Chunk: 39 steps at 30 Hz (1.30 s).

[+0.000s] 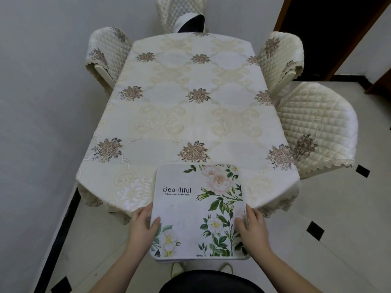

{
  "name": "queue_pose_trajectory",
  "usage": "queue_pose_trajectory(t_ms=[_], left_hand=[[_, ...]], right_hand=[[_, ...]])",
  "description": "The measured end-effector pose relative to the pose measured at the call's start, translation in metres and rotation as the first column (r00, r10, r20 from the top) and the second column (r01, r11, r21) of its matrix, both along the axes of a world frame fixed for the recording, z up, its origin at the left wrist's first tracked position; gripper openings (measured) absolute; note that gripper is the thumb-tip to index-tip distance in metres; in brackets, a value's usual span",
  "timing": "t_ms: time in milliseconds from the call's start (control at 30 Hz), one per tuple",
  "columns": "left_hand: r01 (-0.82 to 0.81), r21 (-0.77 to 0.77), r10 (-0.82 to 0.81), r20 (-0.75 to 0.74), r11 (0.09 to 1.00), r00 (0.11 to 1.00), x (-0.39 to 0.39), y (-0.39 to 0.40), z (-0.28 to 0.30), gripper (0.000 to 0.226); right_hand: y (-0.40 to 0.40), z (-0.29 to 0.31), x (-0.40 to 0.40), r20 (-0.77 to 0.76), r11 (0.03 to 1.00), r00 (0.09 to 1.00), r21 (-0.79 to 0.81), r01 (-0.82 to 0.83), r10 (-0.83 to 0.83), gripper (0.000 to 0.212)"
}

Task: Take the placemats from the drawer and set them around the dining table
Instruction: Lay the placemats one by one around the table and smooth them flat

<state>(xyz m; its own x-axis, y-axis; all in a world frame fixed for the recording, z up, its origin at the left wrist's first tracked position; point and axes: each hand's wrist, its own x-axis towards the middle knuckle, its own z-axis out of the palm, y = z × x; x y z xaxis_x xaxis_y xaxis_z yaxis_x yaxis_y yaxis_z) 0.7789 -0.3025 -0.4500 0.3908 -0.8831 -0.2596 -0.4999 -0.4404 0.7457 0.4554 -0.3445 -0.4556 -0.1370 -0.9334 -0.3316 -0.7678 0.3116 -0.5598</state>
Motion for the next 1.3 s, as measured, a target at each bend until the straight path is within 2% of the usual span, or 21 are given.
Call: queue_pose_trajectory(t_ms=[33, 100, 167, 233, 367, 467, 733, 867, 1033, 1167, 1300], left_hand=[[-0.033, -0.042, 0.033, -0.002, 0.999, 0.999, -0.001, -0.002, 0.004, 0.044], [-0.102, -0.042, 0.095, -0.149, 0.994, 0.984, -0.005, -0.008, 0.017, 0.025], [-0.126, 0.033, 0.130, -0.332, 0.991, 0.934, -0.007, -0.016, 0.029, 0.018], [-0.106, 0.087, 0.133, -0.409, 0.991, 0.903, -0.007, -0.023, 0.032, 0.028], [-0.006, 0.066, 0.030, -0.372, 0.998, 0.928, -0.006, -0.027, 0.037, 0.060], [0.035, 0.015, -0.028, -0.331, 0.999, 0.943, -0.003, -0.027, 0.044, 0.059], [0.117, -0.139, -0.165, -0.404, 0.983, 0.900, 0.001, -0.037, 0.073, 0.056], [0.191, -0.196, -0.257, -0.400, 0.962, 0.880, -0.015, -0.054, 0.086, 0.058], [0.310, -0.255, -0.389, -0.376, 0.916, 0.841, -0.049, -0.071, 0.098, 0.055], [0.358, -0.250, -0.435, -0.424, 0.899, 0.794, -0.086, -0.072, 0.106, 0.064], [0.416, -0.257, -0.489, -0.466, 0.872, 0.737, -0.137, -0.072, 0.114, 0.053]], right_hand=[[-0.001, 0.005, 0.002, -0.001, 0.997, 1.000, -0.077, 0.017, -0.017, 0.047], [-0.004, 0.017, 0.006, 0.087, 0.983, 0.995, -0.171, 0.061, -0.046, 0.033], [-0.008, 0.031, 0.012, 0.257, 0.985, 0.962, -0.117, 0.126, -0.092, 0.027], [-0.014, 0.041, 0.016, 0.331, 0.992, 0.937, -0.016, 0.124, -0.112, 0.031], [-0.021, 0.047, 0.019, 0.306, 0.997, 0.950, 0.054, 0.049, -0.063, 0.061], [-0.019, 0.052, 0.018, 0.303, 0.997, 0.951, 0.051, 0.049, -0.062, 0.067], [0.005, 0.091, -0.001, 0.465, 0.969, 0.862, -0.038, 0.245, -0.200, 0.064], [0.024, 0.113, -0.018, 0.469, 0.928, 0.837, -0.092, 0.362, -0.281, 0.063], [0.054, 0.129, -0.047, 0.520, 0.859, 0.776, -0.142, 0.492, -0.358, 0.059], [0.079, 0.138, -0.074, 0.539, 0.804, 0.738, -0.175, 0.569, -0.405, 0.057], [0.108, 0.142, -0.114, 0.568, 0.751, 0.693, -0.187, 0.634, -0.444, 0.055]])
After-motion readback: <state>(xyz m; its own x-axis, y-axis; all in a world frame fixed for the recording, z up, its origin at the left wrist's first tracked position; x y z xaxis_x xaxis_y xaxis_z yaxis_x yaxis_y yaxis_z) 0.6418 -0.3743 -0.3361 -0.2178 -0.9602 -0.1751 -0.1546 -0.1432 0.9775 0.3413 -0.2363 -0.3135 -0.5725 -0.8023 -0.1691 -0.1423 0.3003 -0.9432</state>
